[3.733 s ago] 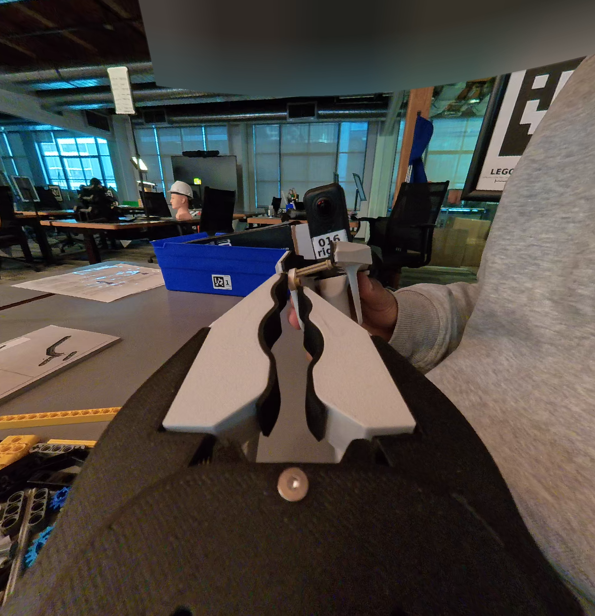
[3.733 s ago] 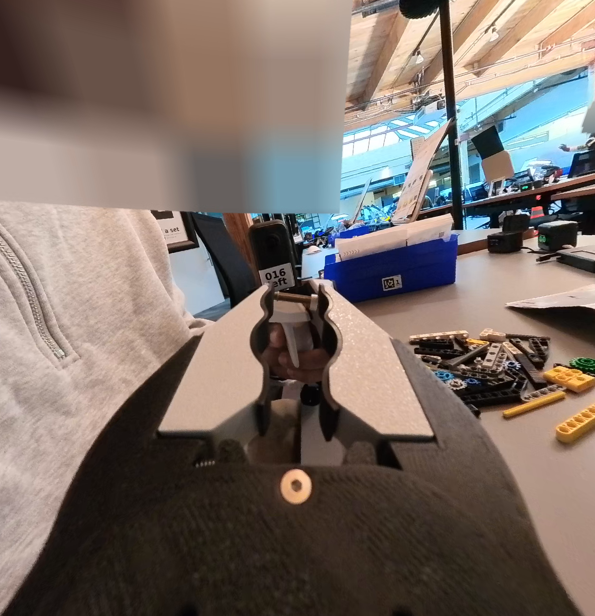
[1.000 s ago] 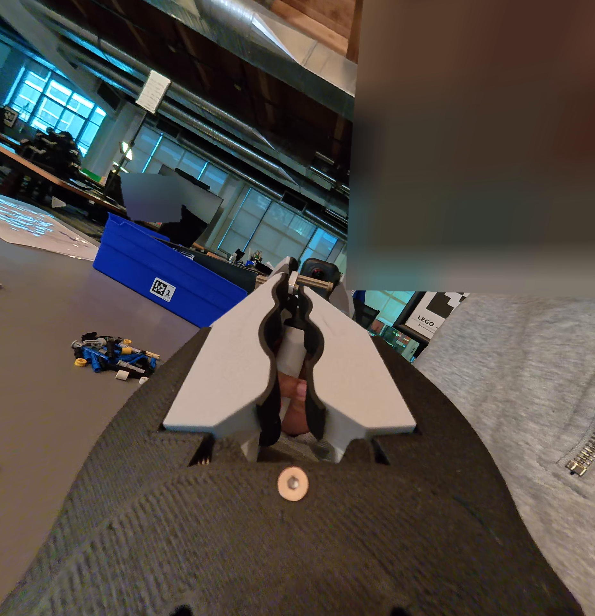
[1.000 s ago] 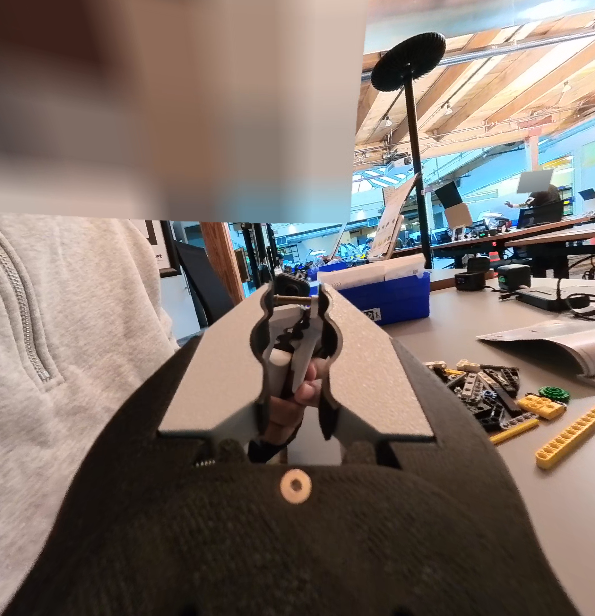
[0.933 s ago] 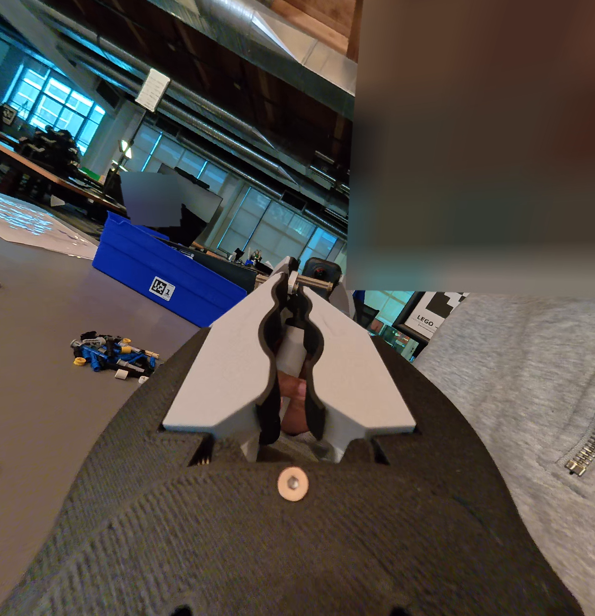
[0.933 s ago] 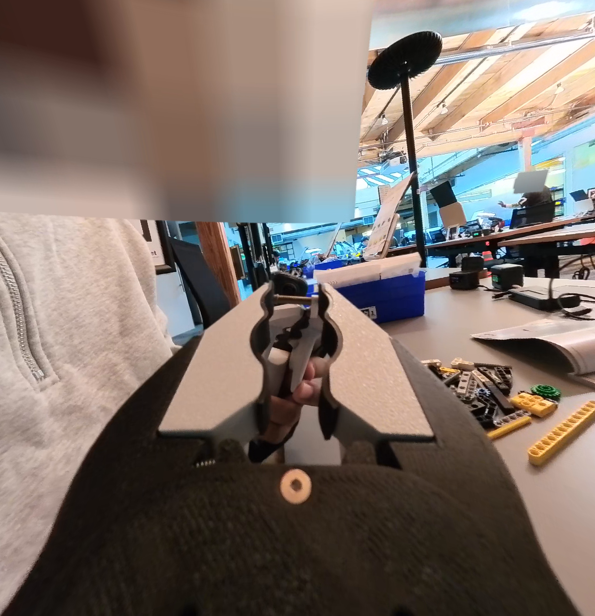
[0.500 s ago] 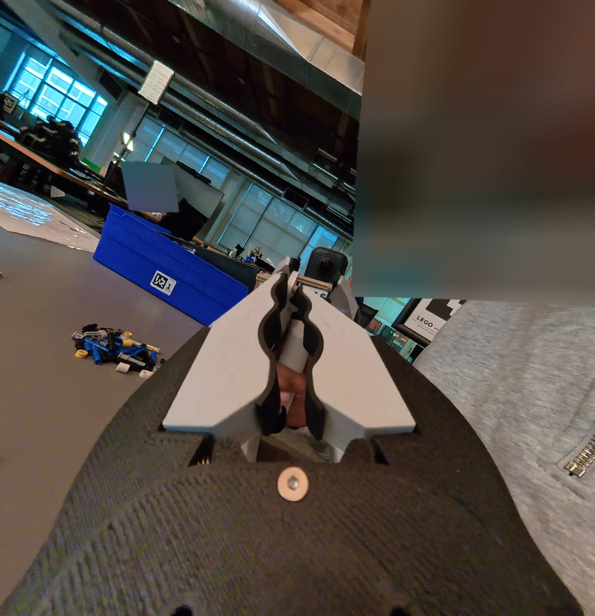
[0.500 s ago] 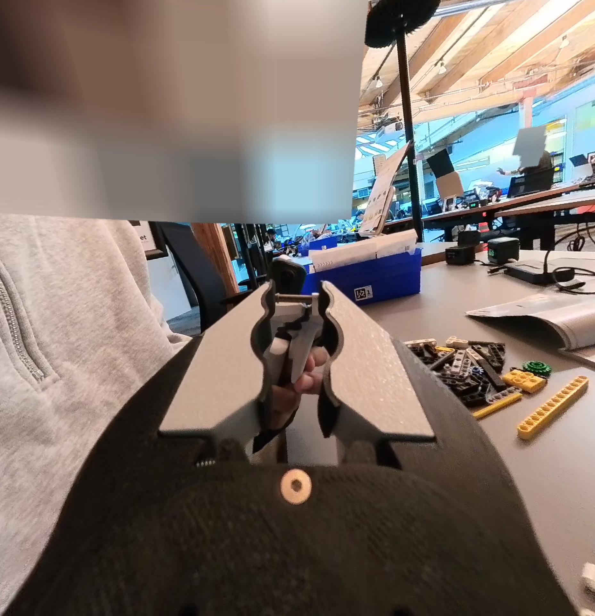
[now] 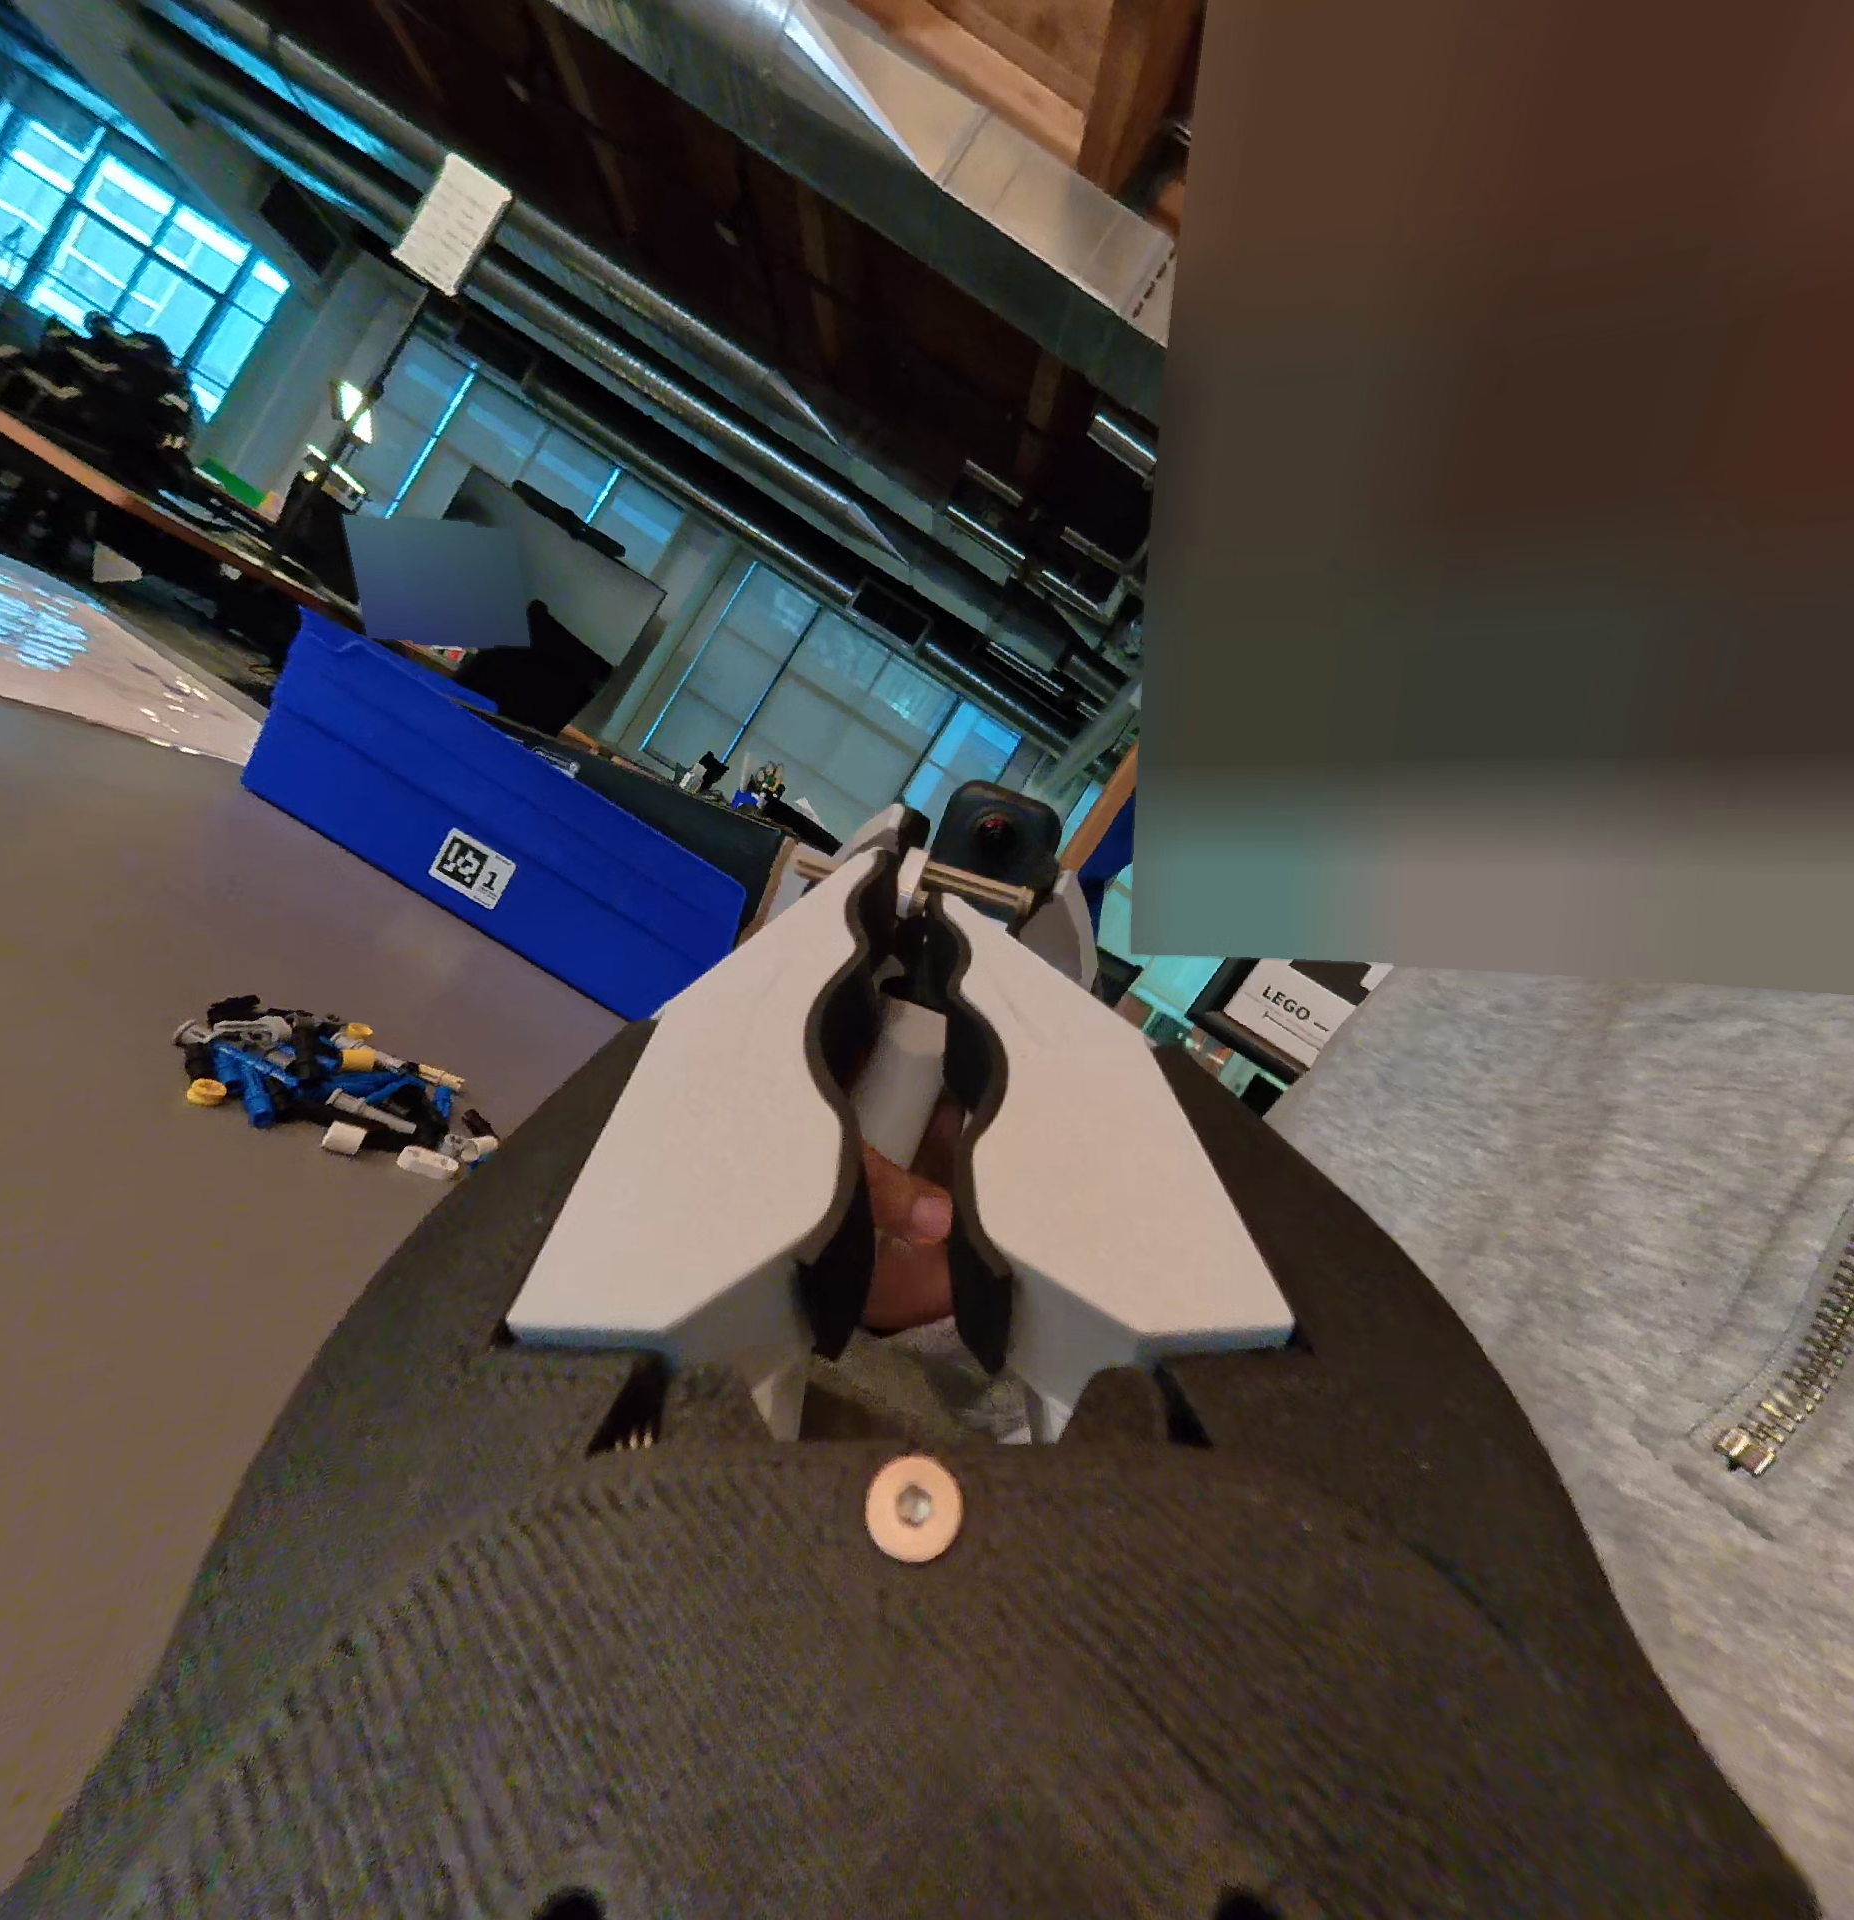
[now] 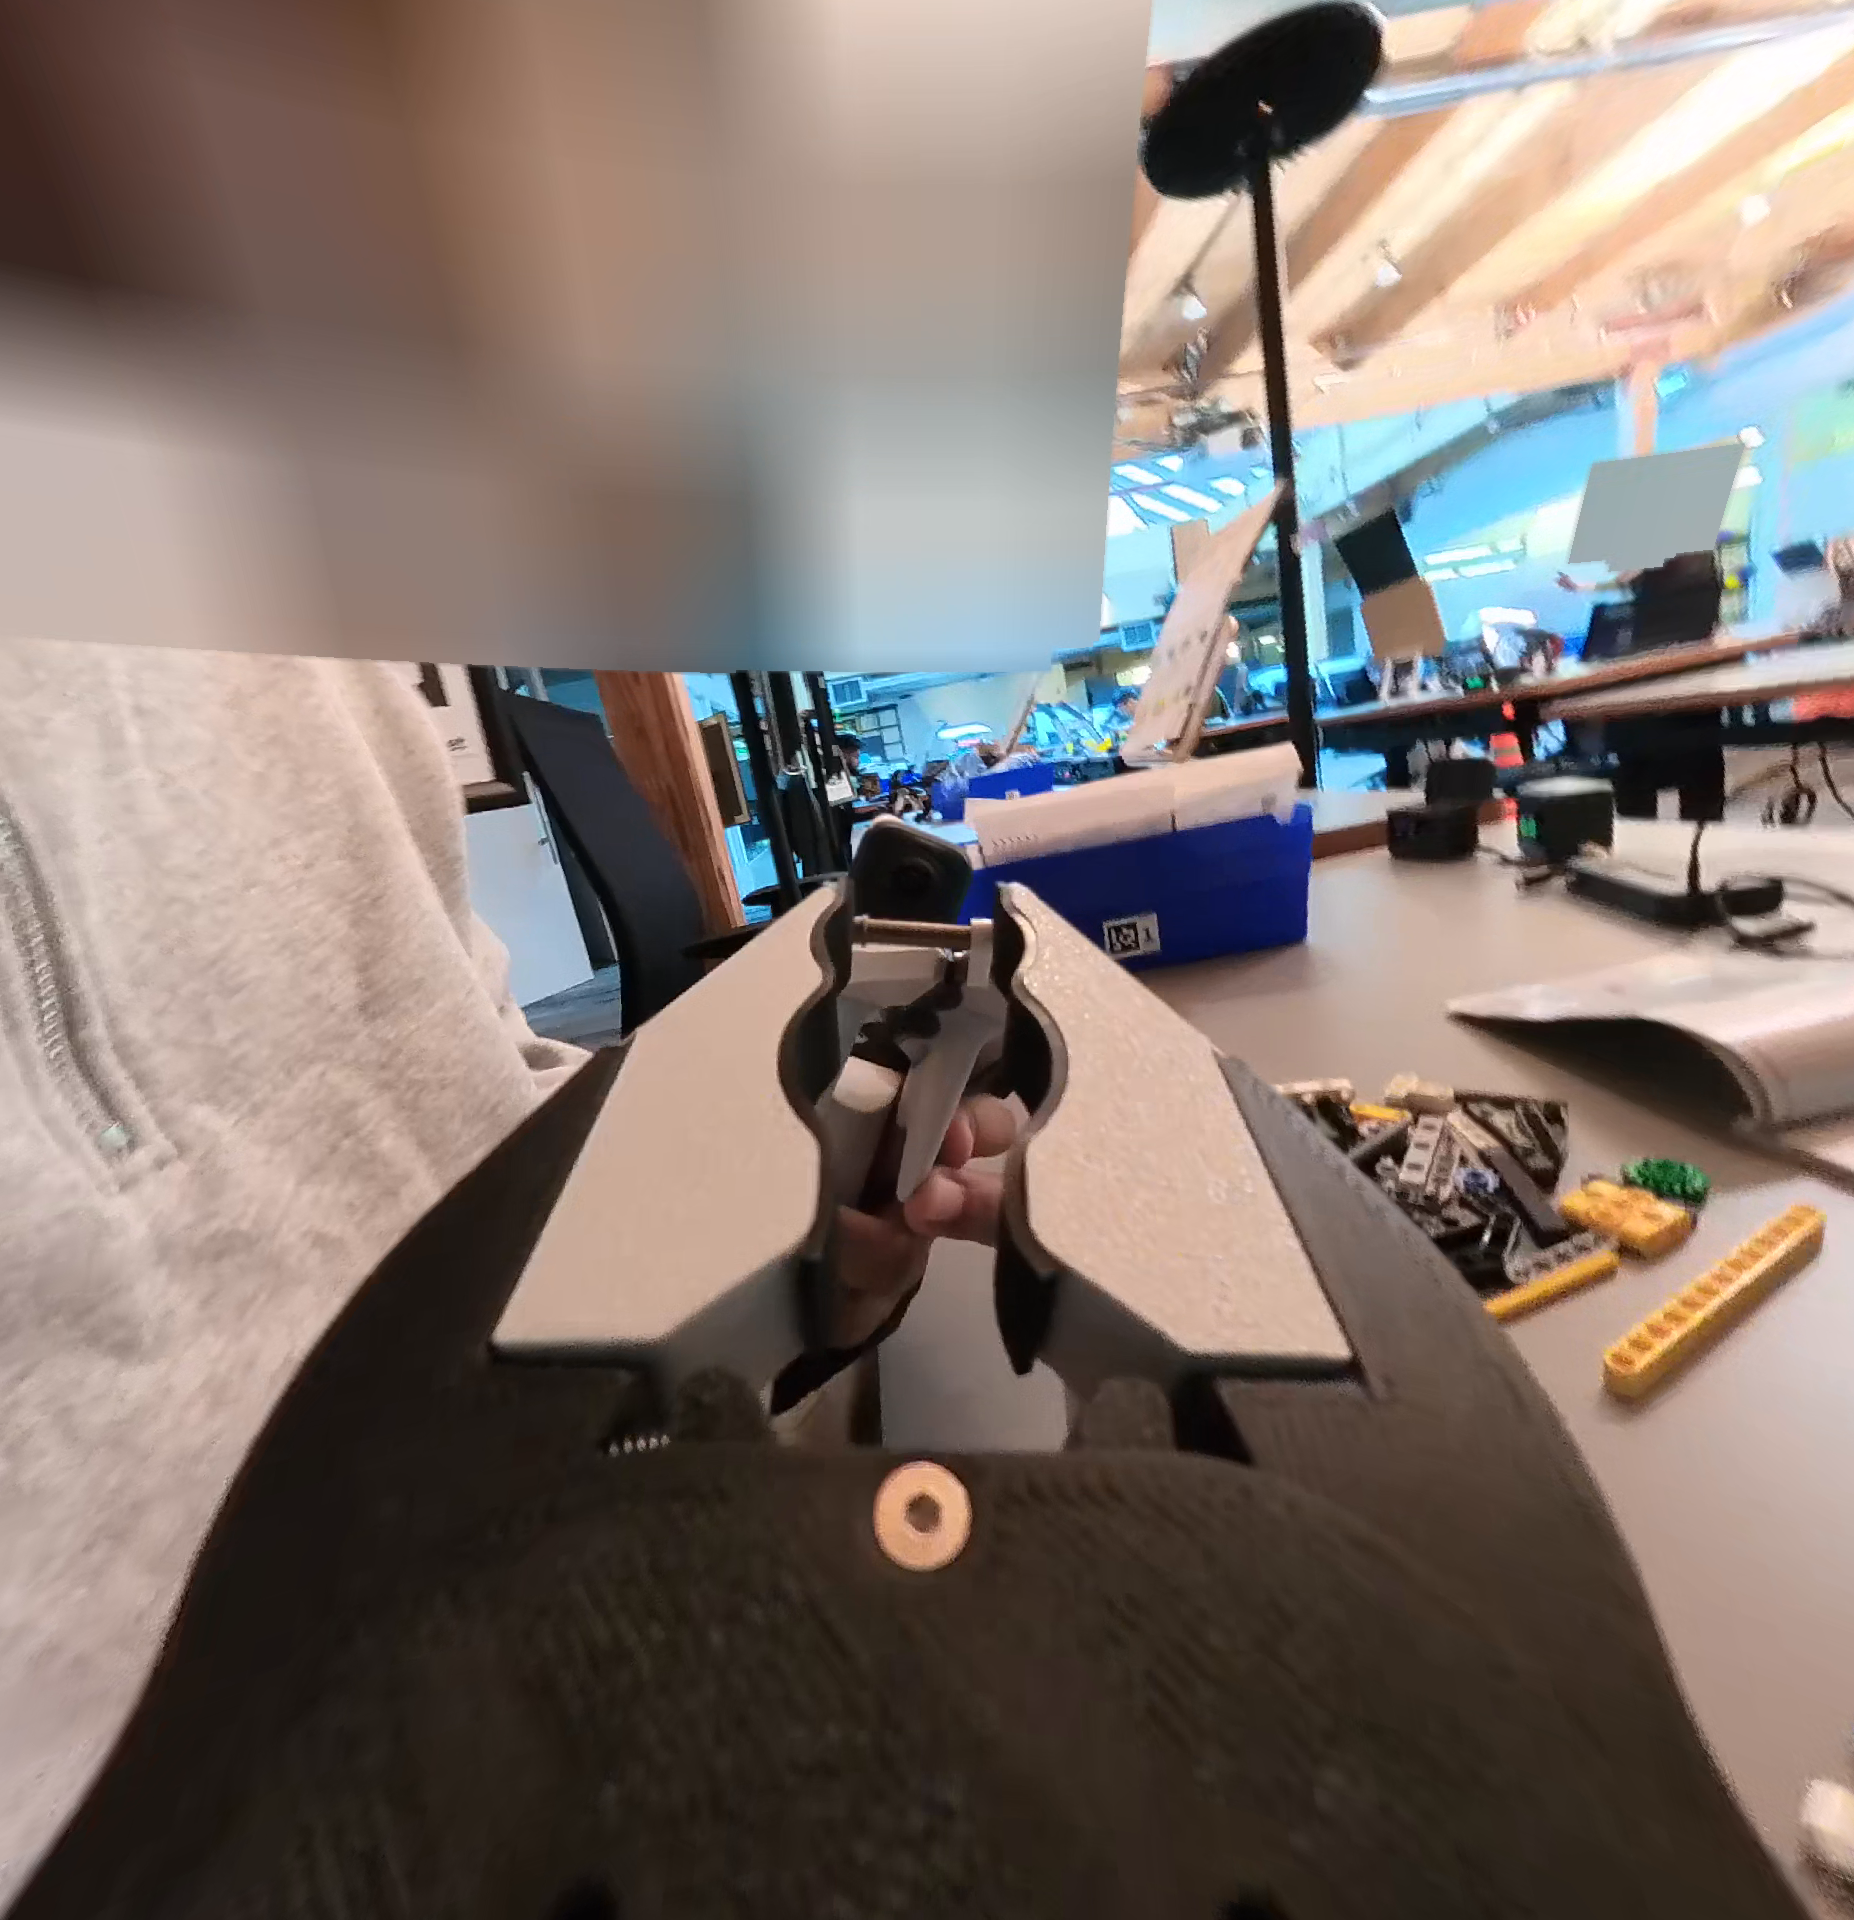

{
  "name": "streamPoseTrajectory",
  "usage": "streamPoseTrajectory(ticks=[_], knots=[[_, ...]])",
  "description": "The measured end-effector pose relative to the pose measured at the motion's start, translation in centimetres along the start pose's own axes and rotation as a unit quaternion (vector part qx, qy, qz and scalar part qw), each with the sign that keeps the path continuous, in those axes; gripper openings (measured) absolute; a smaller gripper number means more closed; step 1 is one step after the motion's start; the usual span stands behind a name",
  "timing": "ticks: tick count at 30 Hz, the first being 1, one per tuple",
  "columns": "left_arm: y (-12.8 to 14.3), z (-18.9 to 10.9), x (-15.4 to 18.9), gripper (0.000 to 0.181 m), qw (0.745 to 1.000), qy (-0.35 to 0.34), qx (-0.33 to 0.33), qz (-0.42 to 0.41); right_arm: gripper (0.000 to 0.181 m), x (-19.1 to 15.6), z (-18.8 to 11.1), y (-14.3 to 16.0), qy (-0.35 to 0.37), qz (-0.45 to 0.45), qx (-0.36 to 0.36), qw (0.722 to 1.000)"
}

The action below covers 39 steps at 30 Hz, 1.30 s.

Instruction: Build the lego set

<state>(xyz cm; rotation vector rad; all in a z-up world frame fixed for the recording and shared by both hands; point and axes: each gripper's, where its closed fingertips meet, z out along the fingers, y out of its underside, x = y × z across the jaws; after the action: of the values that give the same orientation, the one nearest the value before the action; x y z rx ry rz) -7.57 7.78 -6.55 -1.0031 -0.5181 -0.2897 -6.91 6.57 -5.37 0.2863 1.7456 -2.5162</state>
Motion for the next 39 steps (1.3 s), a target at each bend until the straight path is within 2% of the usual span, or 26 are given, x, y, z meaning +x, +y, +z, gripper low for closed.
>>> streamPoseTrajectory(ticks=[1, 8, 12, 19, 24, 29, 39], knots=[[0.11, 0.06, 0.18, 0.004, 1.0, 0.003, -0.004, 0.006, 0.025, -0.2, -0.08, -0.09, -0.005, -0.004, 0.001, 1.0], [0.02, 0.01, 0.27, 0.004, 1.0, 0.004, -0.006, 0.01, 0.019, -0.44, -0.17, -0.44, -0.002, -0.031, 0.007, 0.999], [-0.03, 0.03, 0.53, 0.004, 1.0, 0.009, -0.008, 0.014, 0.026, -0.34, -0.1, -0.52, 0.0, -0.028, 0.012, 1.0], [-0.03, 0.06, 0.64, 0.003, 1.0, 0.011, -0.009, 0.013, 0.027, -0.46, -0.04, -0.55, -0.005, -0.023, 0.015, 1.0], [-0.02, 0.06, 0.53, 0.003, 1.0, 0.008, -0.008, 0.01, 0.019, -0.71, -0.04, -0.6, -0.012, -0.021, 0.015, 1.0], [0.04, 0.13, 0.71, 0.003, 1.0, 0.011, -0.009, 0.012, 0.026, -0.52, -0.03, -0.67, -0.008, -0.017, 0.017, 1.0], [-0.03, 0.08, 0.67, 0.003, 1.0, 0.011, -0.008, 0.01, 0.023, -0.61, 0.09, -0.62, -0.013, -0.012, 0.018, 1.0]])
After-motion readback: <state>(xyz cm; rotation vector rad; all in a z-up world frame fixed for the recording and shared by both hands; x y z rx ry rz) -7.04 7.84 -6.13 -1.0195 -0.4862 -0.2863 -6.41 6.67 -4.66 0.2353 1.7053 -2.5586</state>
